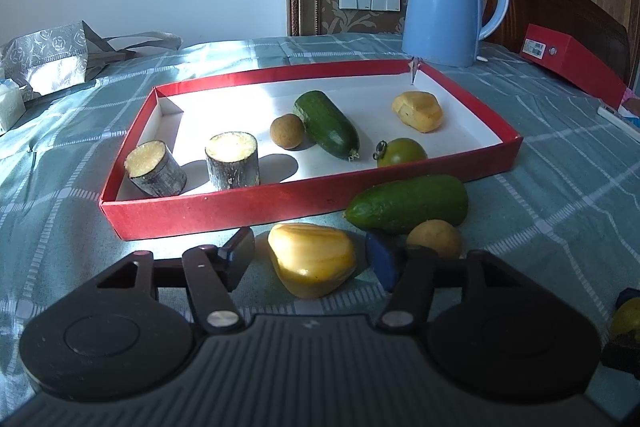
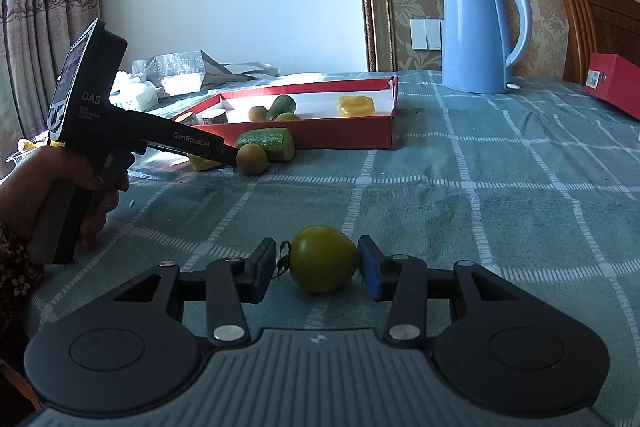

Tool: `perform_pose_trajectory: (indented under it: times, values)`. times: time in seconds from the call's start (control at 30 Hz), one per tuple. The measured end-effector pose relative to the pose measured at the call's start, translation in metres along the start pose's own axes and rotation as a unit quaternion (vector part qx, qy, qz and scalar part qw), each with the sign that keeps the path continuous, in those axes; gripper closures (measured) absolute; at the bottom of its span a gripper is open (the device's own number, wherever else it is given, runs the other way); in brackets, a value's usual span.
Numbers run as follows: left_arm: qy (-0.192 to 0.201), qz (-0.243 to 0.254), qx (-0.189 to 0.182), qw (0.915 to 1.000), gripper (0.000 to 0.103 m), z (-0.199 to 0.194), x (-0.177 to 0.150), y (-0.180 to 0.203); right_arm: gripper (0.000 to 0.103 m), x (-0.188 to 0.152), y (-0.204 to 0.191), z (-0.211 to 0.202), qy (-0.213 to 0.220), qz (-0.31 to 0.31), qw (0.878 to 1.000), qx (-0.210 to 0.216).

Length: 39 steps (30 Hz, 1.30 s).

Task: Organize fruits
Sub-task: 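Lift the tomato with the right tool while the left tool closes on a second yellow pepper, then lower the green tomato into the tray and open the right tool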

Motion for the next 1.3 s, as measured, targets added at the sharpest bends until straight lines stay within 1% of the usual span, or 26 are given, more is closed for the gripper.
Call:
perform_pose_trajectory:
  times: [0.07,0.1,0.3,0.5,0.67,0.8,0.87,0.93,1.07,1.3]
  values:
    - [0.003,0.004,-0.003,1.0000,0.055,-0.001,0.000,0.002,0.062,-0.002,-0.002,0.000,0.006,-0.009,1.000,-0.005]
    - [0.004,0.006,-0.004,1.0000,0.061,-0.001,0.000,0.002,0.062,-0.001,-0.003,0.001,0.004,-0.013,1.000,-0.009]
    - [0.008,-0.018,-0.022,0.9996,0.062,-0.003,-0.001,-0.005,0.062,0.013,0.003,0.015,0.003,0.019,1.000,0.005]
    - [0.012,-0.038,-0.026,0.9989,0.062,-0.005,-0.003,-0.012,0.062,0.049,0.021,0.034,0.012,0.083,0.996,0.037]
    - [0.013,-0.053,-0.027,0.9982,0.062,-0.006,-0.004,-0.017,0.062,0.080,0.035,0.056,0.037,0.123,0.991,0.043]
    - [0.011,-0.046,-0.019,0.9987,0.062,-0.005,-0.003,-0.015,0.062,0.109,0.038,0.085,0.054,0.121,0.991,0.027]
    - [0.010,-0.041,-0.015,0.9990,0.062,-0.005,-0.003,-0.013,0.062,0.120,0.037,0.102,0.052,0.116,0.992,0.016]
    - [0.009,-0.039,-0.013,0.9991,0.062,-0.005,-0.003,-0.012,0.062,0.127,0.033,0.118,0.047,0.104,0.993,0.016]
    - [0.008,-0.037,-0.012,0.9992,0.062,-0.004,-0.003,-0.012,0.062,0.132,0.027,0.147,0.028,0.079,0.996,-0.003]
    - [0.004,-0.020,0.000,0.9998,0.061,-0.003,-0.002,-0.007,0.062,0.126,0.022,0.181,-0.002,0.075,0.997,-0.013]
Point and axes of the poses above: each gripper's, at about its wrist camera, not at the fingertips, and z roughly the way its jaws point, y to its right, x to its top, the point moved 3 cm from there along z, roughly the way its jaws point, and after that the axes turned 6 degrees about z, right-handed, at the moved point
